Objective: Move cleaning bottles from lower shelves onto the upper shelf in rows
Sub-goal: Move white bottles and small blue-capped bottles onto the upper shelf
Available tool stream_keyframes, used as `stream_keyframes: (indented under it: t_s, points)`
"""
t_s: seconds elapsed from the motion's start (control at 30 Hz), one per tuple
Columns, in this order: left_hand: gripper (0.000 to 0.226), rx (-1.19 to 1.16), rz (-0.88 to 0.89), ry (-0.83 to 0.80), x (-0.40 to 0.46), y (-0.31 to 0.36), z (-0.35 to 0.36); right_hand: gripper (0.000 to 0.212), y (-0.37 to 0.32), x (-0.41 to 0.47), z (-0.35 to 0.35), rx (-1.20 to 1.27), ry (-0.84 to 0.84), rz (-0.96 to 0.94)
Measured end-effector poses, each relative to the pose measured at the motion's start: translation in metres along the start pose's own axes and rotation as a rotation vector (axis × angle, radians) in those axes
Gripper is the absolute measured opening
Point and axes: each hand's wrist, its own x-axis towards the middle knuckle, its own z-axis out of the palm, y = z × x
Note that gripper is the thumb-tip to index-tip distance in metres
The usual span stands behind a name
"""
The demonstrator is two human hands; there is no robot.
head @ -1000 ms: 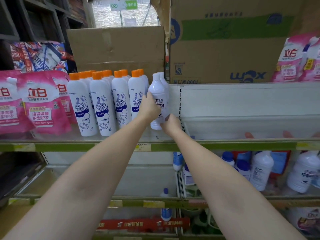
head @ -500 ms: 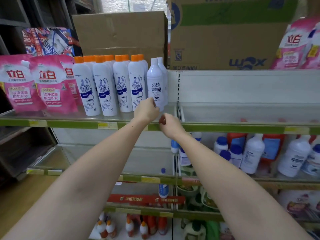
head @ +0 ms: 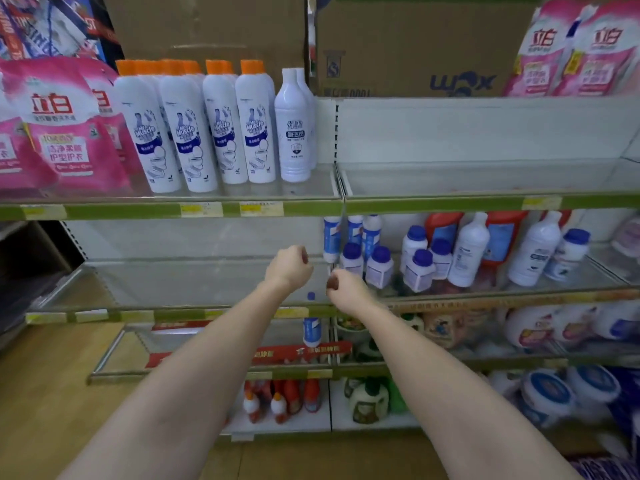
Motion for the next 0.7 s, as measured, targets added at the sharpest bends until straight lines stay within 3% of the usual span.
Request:
stream_keyframes:
  t_s: [0.3,0.6,0.7]
  points:
    - [0.016,0.147,0.053,-0.193,-0.019,0.005,0.061,0.009,0.066,-0.028,-0.015,0.021,0.053,0.139]
    - [0.007,0.160,0.101,-0.260,0.023,0.046,0.114,0.017,0.135,0.021,-0.043,0.047,0.087,0.193]
    - [0.006,0.207,0.119,-0.288,0.040,0.057,0.135,0.011,0.158,0.048,-0.051,0.052,0.096,0.218]
